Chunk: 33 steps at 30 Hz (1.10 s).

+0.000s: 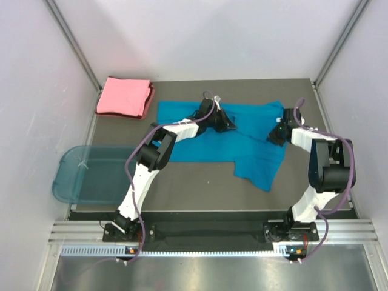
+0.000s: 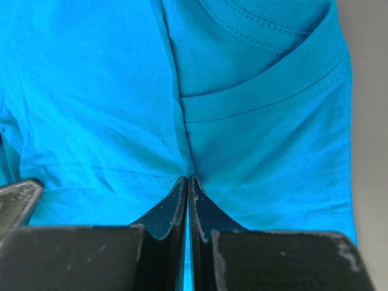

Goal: Fold and stack the t-shirts
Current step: Fold the tshirt

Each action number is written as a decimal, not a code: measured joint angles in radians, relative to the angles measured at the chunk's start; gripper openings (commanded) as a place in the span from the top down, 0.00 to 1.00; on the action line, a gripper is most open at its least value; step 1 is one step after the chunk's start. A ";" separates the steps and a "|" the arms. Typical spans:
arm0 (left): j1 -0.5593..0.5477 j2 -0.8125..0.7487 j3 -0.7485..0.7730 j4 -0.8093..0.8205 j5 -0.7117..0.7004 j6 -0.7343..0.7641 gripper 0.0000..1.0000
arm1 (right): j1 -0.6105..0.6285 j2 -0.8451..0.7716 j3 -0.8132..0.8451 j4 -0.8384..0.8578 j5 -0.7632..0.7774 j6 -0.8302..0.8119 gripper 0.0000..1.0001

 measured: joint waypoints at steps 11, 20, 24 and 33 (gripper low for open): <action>-0.001 0.001 0.085 -0.079 -0.001 0.013 1.00 | 0.000 -0.028 -0.013 -0.034 -0.005 -0.024 1.00; -0.001 0.001 0.161 -0.274 -0.043 0.071 1.00 | 0.018 -0.124 -0.054 -0.058 -0.007 -0.047 1.00; -0.001 0.001 0.163 -0.320 -0.048 0.087 1.00 | 0.052 -0.127 -0.073 -0.050 -0.008 -0.043 1.00; -0.001 0.006 0.188 -0.398 -0.051 0.122 0.72 | 0.076 -0.141 -0.126 -0.031 -0.003 -0.021 0.61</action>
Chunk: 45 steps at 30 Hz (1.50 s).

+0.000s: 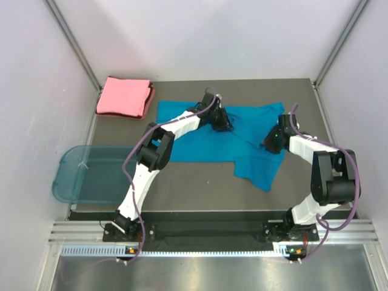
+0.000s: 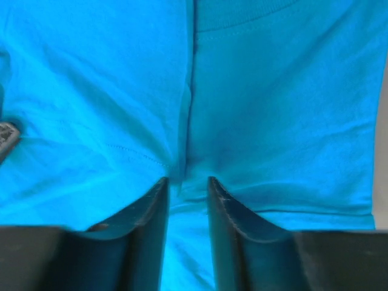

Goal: Fold and stack the t-shirts
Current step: Fold the tshirt

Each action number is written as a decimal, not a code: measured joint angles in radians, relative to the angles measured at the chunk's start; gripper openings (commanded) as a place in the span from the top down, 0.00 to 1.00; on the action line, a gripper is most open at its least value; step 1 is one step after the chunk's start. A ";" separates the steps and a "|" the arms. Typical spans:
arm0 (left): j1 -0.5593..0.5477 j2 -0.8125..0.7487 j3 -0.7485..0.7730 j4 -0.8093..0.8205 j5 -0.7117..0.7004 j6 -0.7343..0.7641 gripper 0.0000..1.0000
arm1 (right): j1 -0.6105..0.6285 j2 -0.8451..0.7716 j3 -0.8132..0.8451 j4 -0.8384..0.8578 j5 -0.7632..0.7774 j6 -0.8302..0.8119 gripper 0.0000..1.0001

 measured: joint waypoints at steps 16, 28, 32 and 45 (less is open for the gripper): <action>0.206 -0.085 0.001 -0.109 0.006 0.134 0.65 | -0.264 0.333 0.513 -0.023 -0.415 -0.465 0.58; 0.412 -0.019 0.093 -0.096 -0.002 0.181 0.65 | -0.299 0.651 0.917 -0.095 -0.499 -0.596 0.56; 0.416 0.024 0.128 -0.094 -0.002 0.181 0.65 | -0.301 0.714 0.976 -0.091 -0.505 -0.587 0.57; 0.450 0.066 0.151 -0.090 -0.050 0.172 0.64 | -0.319 0.779 0.983 0.028 -0.494 -0.399 1.00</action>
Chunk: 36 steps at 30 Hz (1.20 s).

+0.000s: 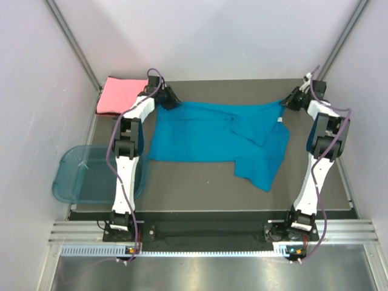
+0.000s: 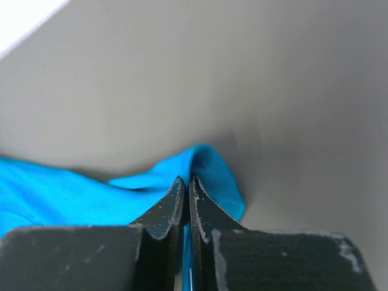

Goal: Fold and stack the t-shirts
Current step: Fold the tshirt

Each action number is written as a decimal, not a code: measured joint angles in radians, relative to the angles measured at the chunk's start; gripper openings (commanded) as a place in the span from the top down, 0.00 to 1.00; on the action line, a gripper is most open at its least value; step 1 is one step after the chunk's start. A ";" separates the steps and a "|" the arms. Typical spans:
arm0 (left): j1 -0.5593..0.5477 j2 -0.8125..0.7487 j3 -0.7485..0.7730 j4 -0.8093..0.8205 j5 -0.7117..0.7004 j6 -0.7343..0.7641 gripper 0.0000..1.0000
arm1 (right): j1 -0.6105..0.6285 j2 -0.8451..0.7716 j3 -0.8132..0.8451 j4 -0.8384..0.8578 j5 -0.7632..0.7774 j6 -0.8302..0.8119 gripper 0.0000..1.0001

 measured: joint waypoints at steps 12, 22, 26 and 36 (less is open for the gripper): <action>0.006 0.035 0.067 -0.021 -0.056 -0.008 0.64 | -0.045 0.050 -0.017 0.130 0.023 0.138 0.92; 0.010 0.029 0.068 -0.034 -0.008 0.007 0.58 | -0.049 0.066 0.039 0.119 0.064 0.202 0.60; 0.010 -0.018 0.068 -0.116 -0.014 0.059 0.57 | -0.048 0.026 0.026 0.068 0.113 0.225 0.49; -0.008 -0.392 -0.126 -0.277 -0.142 0.219 0.57 | -0.050 -0.375 -0.258 -0.206 0.329 0.228 0.45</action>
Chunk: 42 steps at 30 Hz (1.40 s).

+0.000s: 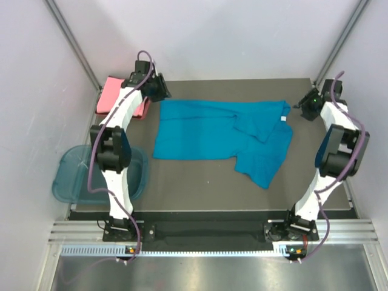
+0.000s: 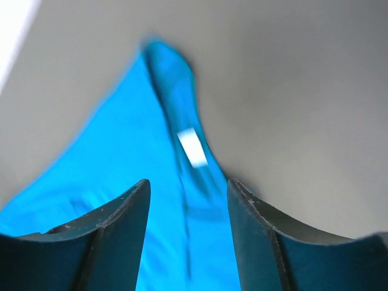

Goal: Fold and stack the t-shirts
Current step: Fold the tshirt

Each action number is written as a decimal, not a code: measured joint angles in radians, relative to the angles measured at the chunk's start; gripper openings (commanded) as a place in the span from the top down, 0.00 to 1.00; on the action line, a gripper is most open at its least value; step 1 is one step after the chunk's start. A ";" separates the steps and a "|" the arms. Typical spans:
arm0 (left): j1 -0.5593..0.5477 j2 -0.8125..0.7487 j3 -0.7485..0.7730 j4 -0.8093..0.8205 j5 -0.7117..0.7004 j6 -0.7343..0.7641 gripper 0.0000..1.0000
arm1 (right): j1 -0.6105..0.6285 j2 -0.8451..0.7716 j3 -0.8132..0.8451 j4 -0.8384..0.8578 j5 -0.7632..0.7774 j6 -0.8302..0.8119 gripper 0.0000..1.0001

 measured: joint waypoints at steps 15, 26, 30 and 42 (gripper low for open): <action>-0.127 -0.489 -0.629 -0.014 -0.048 0.048 0.55 | 0.307 -0.565 -0.607 -0.401 0.316 0.249 0.55; -0.123 -0.595 -0.688 -0.008 -0.041 0.055 0.53 | 0.458 -0.827 -0.865 -0.462 0.352 0.478 0.51; -0.123 -0.597 -0.692 0.000 -0.034 0.056 0.52 | 0.503 -0.881 -0.968 -0.438 0.337 0.565 0.51; -0.123 -0.597 -0.704 -0.001 -0.031 0.073 0.53 | 0.605 -0.902 -1.056 -0.383 0.334 0.724 0.66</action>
